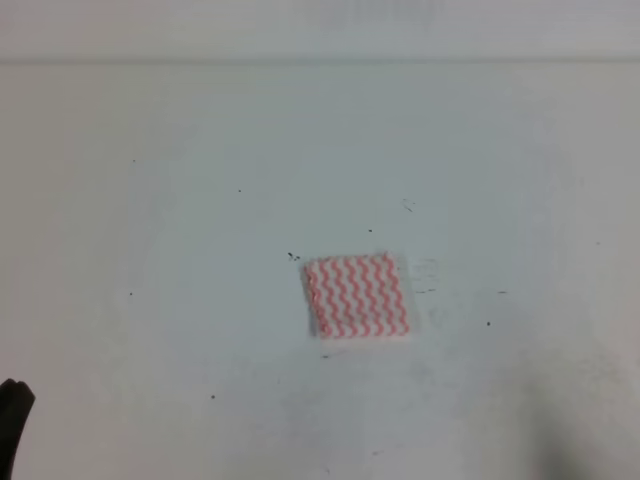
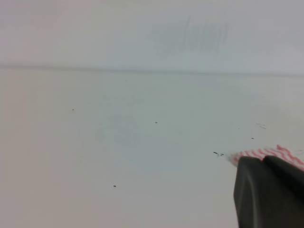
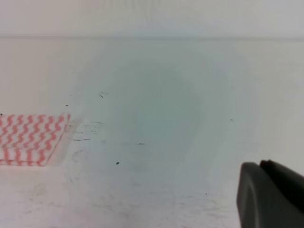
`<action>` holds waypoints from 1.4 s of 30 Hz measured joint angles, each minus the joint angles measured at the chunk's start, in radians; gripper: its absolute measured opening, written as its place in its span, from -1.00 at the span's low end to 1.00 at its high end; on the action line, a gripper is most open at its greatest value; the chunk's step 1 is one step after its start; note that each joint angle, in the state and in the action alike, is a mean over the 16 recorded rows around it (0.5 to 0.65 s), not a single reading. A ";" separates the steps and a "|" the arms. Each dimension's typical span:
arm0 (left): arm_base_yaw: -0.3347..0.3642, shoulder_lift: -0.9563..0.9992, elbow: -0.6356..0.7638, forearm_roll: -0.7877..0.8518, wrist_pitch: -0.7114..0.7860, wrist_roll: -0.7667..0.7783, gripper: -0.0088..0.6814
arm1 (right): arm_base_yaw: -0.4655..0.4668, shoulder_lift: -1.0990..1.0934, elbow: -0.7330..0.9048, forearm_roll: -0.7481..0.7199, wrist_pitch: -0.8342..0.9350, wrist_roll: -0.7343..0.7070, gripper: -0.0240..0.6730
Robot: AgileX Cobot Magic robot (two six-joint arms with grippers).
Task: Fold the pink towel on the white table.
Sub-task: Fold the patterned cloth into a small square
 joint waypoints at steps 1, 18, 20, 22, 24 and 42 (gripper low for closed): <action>0.000 0.000 0.000 0.000 0.000 0.000 -0.99 | 0.000 0.001 -0.001 0.001 0.004 0.000 -0.98; 0.001 -0.008 0.003 -0.004 -0.015 -0.006 -0.98 | 0.000 -0.002 0.002 0.002 0.003 0.000 -0.98; 0.004 -0.009 0.005 0.003 -0.023 -0.022 -0.98 | 0.000 -0.002 0.002 0.002 0.003 0.000 -0.98; 0.012 -0.010 0.005 0.024 -0.029 -0.063 -0.98 | 0.000 -0.002 0.002 0.002 0.003 0.000 -0.98; 0.028 -0.011 0.006 0.080 -0.034 -0.120 -0.98 | 0.000 -0.002 0.002 0.002 0.003 0.000 -0.98; 0.340 -0.154 0.006 0.974 0.235 -1.024 -0.99 | 0.001 0.007 -0.009 0.003 0.013 0.000 -0.98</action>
